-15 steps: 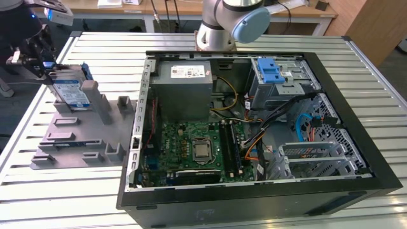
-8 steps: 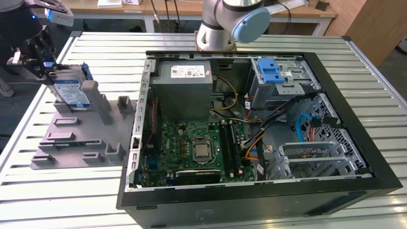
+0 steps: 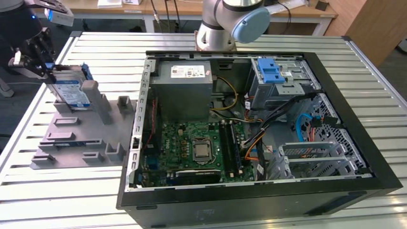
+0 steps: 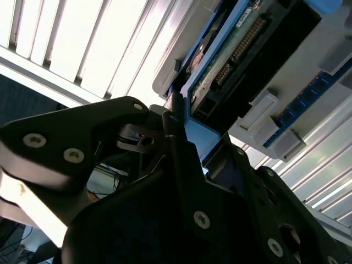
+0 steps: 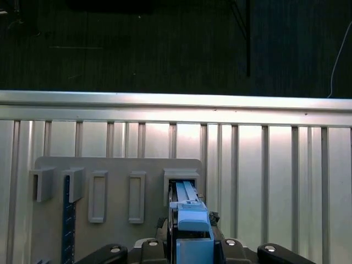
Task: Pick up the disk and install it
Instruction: 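Pick up the disk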
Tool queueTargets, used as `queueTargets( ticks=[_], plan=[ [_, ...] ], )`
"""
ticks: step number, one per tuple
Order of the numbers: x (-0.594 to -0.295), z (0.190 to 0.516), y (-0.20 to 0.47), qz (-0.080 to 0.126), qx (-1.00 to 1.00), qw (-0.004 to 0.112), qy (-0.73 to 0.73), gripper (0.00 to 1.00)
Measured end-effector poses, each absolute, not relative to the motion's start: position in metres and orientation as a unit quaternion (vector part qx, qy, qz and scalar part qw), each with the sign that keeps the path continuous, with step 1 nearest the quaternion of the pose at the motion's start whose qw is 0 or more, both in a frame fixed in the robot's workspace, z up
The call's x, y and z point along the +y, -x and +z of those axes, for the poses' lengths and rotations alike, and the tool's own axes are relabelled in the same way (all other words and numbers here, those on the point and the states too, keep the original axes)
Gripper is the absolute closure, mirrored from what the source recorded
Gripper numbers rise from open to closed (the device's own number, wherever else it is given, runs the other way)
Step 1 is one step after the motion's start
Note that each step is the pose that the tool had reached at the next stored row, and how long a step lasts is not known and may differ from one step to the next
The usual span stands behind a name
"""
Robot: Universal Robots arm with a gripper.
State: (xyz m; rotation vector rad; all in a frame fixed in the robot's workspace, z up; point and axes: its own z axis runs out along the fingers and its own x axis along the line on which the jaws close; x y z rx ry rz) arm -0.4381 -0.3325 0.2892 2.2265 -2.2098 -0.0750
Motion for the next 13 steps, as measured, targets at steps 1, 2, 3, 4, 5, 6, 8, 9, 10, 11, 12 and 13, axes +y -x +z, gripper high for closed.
queueTargets(
  ticks=[1,2,3,4,5,6,8,9,10,11,12,13],
  plan=[
    [-0.3325,0.2892,0.4381,-0.024,-0.704,0.002,-0.71,0.63],
    [-0.3325,0.2892,0.4381,-0.024,-0.704,0.002,-0.71,0.63],
    [-0.3325,0.2892,0.4381,-0.024,-0.704,0.002,-0.71,0.63],
    [-0.3325,0.2892,0.4381,-0.024,-0.704,0.002,-0.71,0.63],
    [-0.3325,0.2892,0.4381,-0.024,-0.704,0.002,-0.71,0.63],
    [-0.3325,0.2892,0.4381,-0.024,-0.704,0.002,-0.71,0.63],
    [-0.3325,0.2899,0.4381,-0.024,-0.704,0.002,-0.71,0.63],
    [-0.3325,0.2909,0.4381,-0.024,-0.704,0.002,-0.71,0.63],
    [-0.3325,0.2922,0.4381,-0.024,-0.704,0.002,-0.71,0.63],
    [-0.3325,0.2935,0.4381,-0.024,-0.704,0.002,-0.71,0.63],
    [-0.3325,0.2946,0.4381,-0.024,-0.704,0.002,-0.71,0.63],
    [-0.3325,0.2956,0.4381,-0.024,-0.704,0.002,-0.71,0.63]
  ],
)
